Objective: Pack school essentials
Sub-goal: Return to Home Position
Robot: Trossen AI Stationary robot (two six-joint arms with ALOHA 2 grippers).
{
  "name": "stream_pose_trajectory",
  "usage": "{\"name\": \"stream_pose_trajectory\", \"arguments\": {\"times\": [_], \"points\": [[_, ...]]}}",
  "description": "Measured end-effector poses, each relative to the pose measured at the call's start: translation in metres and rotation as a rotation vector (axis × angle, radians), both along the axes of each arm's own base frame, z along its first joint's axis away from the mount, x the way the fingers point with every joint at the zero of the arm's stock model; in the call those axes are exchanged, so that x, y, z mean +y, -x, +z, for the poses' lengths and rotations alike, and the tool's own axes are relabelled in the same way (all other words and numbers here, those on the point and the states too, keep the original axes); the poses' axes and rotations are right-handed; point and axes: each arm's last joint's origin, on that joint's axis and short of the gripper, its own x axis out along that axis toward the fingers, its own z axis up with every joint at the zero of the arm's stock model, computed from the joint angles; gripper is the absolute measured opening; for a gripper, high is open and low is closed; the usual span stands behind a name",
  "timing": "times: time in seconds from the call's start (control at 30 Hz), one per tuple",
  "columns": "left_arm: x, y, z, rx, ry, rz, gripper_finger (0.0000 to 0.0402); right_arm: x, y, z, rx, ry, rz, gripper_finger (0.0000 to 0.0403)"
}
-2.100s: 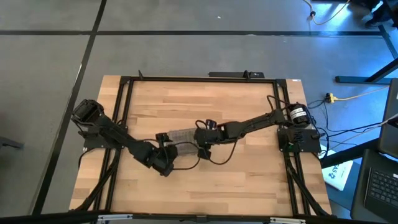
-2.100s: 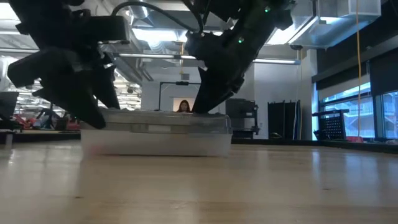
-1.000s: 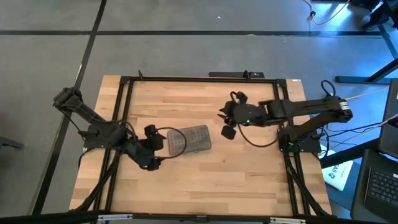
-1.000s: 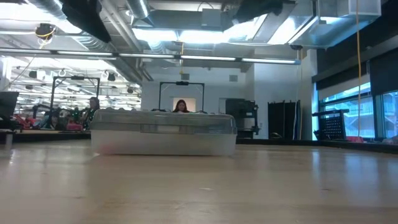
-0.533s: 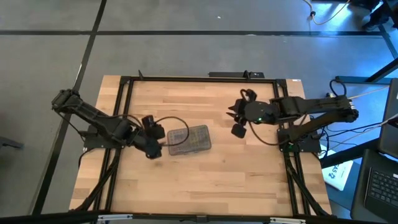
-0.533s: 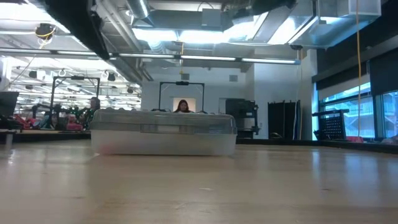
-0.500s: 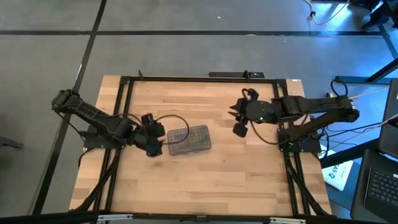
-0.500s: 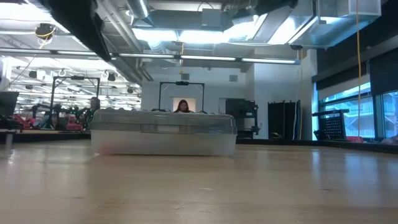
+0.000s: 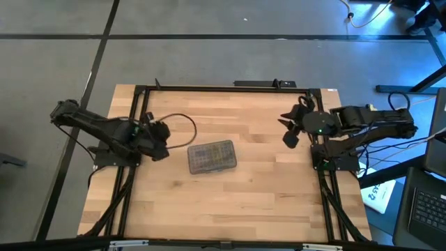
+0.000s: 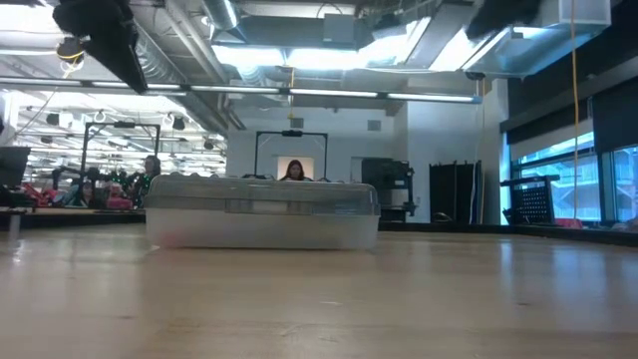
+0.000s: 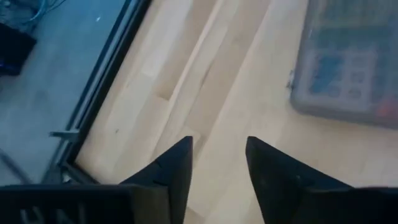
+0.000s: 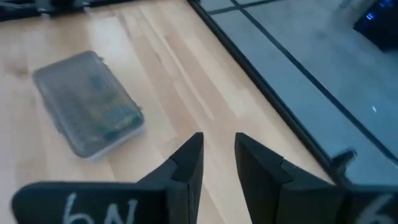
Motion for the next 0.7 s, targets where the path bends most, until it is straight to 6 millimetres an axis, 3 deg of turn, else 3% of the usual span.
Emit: {"name": "stream_pose_trajectory", "arguments": {"times": [0.23, 0.47, 0.7], "points": [[0.008, 0.042, 0.027, -0.242, 0.086, -0.030, 0.0107, -0.002, 0.027, -0.032, -0.105, -0.073, -0.025, 0.0094], [0.019, 0.084, 0.046, -0.507, 0.202, -0.095, 0.0067, 0.002, 0.037, -0.046, -0.278, -0.086, 0.094, 0.0094], [0.024, 0.102, 0.037, -0.725, 0.262, -0.238, 0.0028, 0.007, 0.040, -0.066, -0.397, -0.107, 0.215, 0.0094]]}}
